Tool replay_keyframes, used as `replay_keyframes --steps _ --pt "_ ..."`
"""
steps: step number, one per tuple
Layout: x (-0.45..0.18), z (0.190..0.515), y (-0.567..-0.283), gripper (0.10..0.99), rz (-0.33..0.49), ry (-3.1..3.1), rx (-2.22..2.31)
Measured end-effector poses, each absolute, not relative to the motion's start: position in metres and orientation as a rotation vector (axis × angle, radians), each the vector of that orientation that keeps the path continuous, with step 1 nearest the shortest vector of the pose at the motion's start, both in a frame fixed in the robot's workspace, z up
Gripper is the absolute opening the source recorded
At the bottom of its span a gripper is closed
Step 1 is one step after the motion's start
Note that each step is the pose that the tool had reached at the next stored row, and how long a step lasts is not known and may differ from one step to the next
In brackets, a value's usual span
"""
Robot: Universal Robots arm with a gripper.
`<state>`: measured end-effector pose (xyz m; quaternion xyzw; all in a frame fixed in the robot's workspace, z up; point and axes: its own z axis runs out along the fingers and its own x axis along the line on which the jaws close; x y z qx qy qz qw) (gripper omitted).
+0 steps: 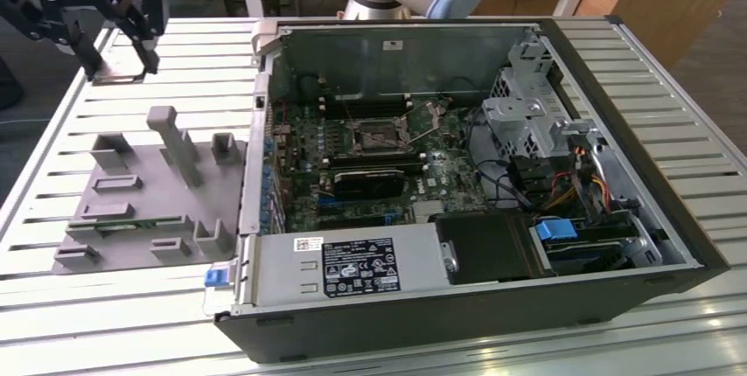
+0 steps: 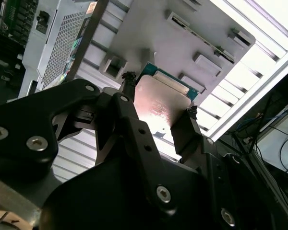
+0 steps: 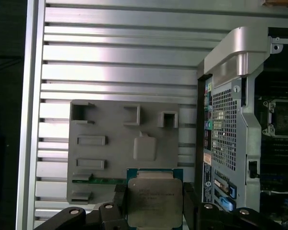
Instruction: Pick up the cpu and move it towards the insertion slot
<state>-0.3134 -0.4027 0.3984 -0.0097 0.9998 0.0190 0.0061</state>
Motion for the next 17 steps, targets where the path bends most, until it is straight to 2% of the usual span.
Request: replay_keyframes --steps 17 --pt "-0.272 0.398 -0.403 0.541 0.059 3.129 -0.030"
